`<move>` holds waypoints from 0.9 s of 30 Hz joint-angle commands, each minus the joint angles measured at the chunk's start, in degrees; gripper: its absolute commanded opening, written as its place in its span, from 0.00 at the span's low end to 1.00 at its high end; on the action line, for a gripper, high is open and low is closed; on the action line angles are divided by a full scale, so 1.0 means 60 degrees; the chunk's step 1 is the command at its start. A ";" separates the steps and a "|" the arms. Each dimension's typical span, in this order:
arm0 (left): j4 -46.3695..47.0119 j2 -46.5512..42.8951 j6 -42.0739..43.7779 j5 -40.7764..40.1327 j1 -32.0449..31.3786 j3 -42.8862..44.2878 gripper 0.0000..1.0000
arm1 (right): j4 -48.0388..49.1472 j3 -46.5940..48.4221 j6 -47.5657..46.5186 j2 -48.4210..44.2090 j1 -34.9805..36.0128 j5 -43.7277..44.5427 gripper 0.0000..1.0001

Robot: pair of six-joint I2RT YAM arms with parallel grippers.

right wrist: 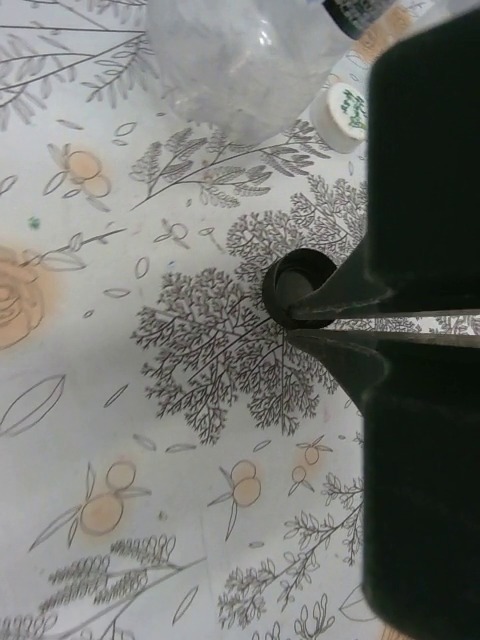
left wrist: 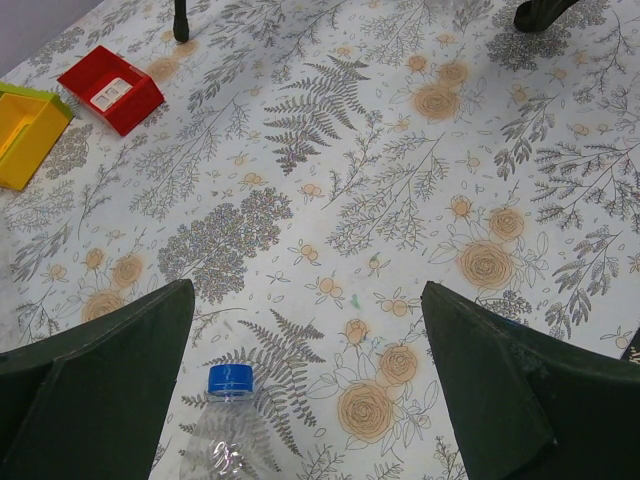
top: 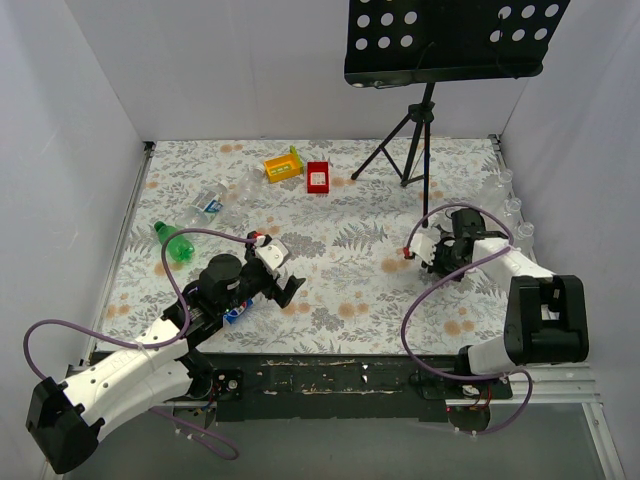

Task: Unscrew the bottle caps
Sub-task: Move the bottle cap to the center of the board, then reset both arms

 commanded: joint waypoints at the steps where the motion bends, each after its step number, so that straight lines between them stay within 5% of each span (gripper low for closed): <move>1: 0.0151 -0.0187 0.0003 0.0068 0.0045 0.0023 0.98 | 0.0428 0.0417 -0.0054 0.0235 -0.0356 0.0378 0.13; 8: 0.0151 -0.0231 -0.0041 0.0082 0.0030 0.0037 0.98 | -0.0420 0.0929 0.0297 -0.0480 -0.0503 -0.0366 0.45; 17: 0.0426 -0.0422 -0.0961 0.0053 0.0482 0.0271 0.98 | -0.1885 0.1983 0.2331 -0.2560 -0.0518 -0.1787 0.59; 20: 0.0400 -0.0203 -0.1781 0.0811 0.1374 0.0651 0.98 | -0.1360 0.2306 0.3692 -0.3599 -0.0620 -0.2008 0.72; 23: 0.0268 0.0323 -0.2704 0.1735 0.2298 0.1280 0.98 | -0.0614 0.2802 0.5373 -0.4203 -0.0664 -0.1442 0.98; 27: -0.0375 0.0793 -0.3583 0.1782 0.2797 0.2378 0.98 | -0.0596 0.4047 0.7268 -0.3692 -0.1074 -0.0967 0.98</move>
